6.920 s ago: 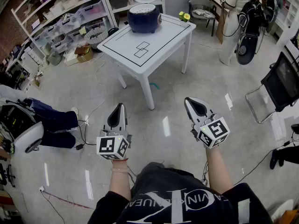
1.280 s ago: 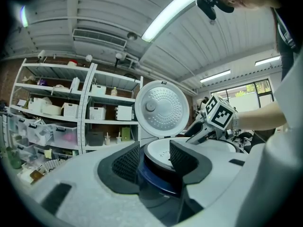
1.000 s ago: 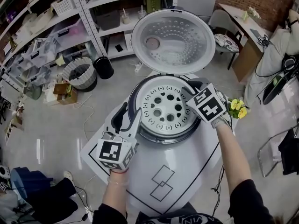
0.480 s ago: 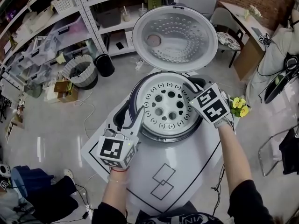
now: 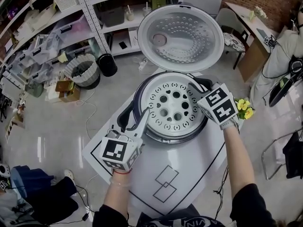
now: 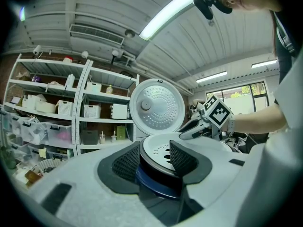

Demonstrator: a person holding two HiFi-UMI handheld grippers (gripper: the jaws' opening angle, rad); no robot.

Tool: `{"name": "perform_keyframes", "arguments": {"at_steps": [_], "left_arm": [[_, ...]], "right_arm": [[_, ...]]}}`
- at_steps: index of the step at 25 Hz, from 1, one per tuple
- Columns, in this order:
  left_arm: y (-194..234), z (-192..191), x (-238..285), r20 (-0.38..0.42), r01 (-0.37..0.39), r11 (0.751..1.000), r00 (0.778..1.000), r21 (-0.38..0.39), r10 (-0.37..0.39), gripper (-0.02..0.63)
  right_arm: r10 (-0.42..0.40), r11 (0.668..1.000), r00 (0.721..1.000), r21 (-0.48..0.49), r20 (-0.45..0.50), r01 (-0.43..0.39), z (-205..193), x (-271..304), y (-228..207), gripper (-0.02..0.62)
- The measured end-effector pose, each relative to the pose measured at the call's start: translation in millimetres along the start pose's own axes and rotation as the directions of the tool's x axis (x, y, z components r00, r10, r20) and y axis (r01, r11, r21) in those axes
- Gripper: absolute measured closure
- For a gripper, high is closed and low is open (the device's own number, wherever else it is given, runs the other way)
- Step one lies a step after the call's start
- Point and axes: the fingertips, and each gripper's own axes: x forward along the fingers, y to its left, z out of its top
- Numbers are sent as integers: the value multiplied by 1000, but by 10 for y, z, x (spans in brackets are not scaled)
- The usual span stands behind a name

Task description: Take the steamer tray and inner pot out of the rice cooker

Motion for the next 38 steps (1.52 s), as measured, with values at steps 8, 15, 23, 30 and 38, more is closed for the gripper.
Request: {"name": "perform_keyframes", "arguments": {"at_steps": [8, 15, 23, 30, 38], "left_arm": [[-83, -62, 11, -31, 46, 999, 999, 30, -45, 437], [-44, -52, -12, -3, 43, 999, 999, -31, -44, 430], [-25, 43, 58, -14, 39, 999, 999, -26, -39, 430], [-50, 19, 99, -57, 50, 998, 997, -44, -52, 458], [-46, 132, 36, -8, -13, 998, 1000, -58, 12, 499]], "right_arm": [[-7, 1000, 1000, -17, 14, 7, 36, -18, 42, 508], [-62, 992, 992, -106, 112, 74, 241, -172, 51, 522], [-93, 993, 968, -52, 233, 108, 439, -423, 2, 534], [-101, 995, 918, 39, 383, 93, 655, -731, 16, 545], [-44, 978, 897, 204, 440, -52, 648, -945, 43, 543]]}}
